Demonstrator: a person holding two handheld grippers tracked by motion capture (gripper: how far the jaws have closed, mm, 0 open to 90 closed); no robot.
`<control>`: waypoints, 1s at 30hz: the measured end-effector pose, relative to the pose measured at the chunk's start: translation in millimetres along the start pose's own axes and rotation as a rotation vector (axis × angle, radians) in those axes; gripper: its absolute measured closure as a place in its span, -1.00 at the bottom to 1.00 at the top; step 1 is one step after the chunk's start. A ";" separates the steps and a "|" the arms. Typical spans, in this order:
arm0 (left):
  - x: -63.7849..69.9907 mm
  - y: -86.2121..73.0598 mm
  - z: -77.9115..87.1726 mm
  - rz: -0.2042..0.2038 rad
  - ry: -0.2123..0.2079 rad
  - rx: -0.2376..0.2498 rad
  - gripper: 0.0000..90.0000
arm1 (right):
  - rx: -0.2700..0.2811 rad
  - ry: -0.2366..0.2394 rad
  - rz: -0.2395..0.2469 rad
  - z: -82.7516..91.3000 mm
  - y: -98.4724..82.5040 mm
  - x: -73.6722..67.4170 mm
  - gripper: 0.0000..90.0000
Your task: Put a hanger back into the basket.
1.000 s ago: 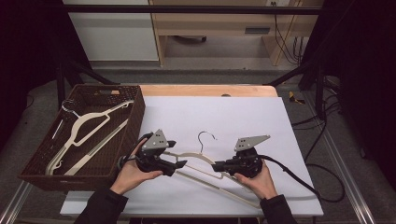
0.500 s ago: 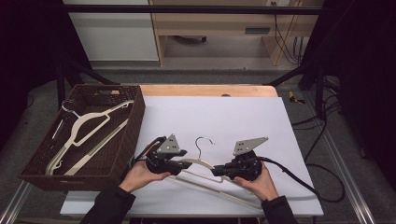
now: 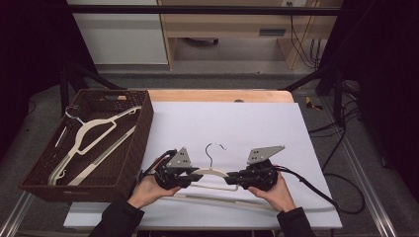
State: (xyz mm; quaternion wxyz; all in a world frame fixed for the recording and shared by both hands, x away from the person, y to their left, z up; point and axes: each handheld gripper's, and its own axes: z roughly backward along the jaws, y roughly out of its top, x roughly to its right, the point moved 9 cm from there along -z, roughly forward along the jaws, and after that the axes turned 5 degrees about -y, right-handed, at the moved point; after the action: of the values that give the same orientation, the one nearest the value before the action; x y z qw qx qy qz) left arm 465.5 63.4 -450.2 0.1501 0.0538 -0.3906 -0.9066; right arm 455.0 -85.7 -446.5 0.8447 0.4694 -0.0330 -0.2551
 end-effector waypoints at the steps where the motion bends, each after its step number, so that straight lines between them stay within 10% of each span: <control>1: 1.3 0.5 0.2 0.005 -0.003 0.003 0.71 | 0.007 -0.008 -0.002 0.3 0.8 0.3 0.73; 14: 26.9 6.3 -0.3 0.061 -0.037 0.060 0.91 | 0.072 -0.138 0.029 -2.8 4.7 10.2 0.17; 30: 6.2 12.5 39.9 0.153 0.058 0.171 0.92 | 0.189 -0.315 -0.064 36.2 -7.3 47.3 -0.45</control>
State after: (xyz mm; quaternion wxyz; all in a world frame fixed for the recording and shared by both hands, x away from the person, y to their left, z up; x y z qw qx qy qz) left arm 453.9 80.9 -413.5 0.2248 0.0625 -0.4652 -0.8539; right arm 482.5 -138.8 -440.9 0.7725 0.5020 -0.1736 -0.3479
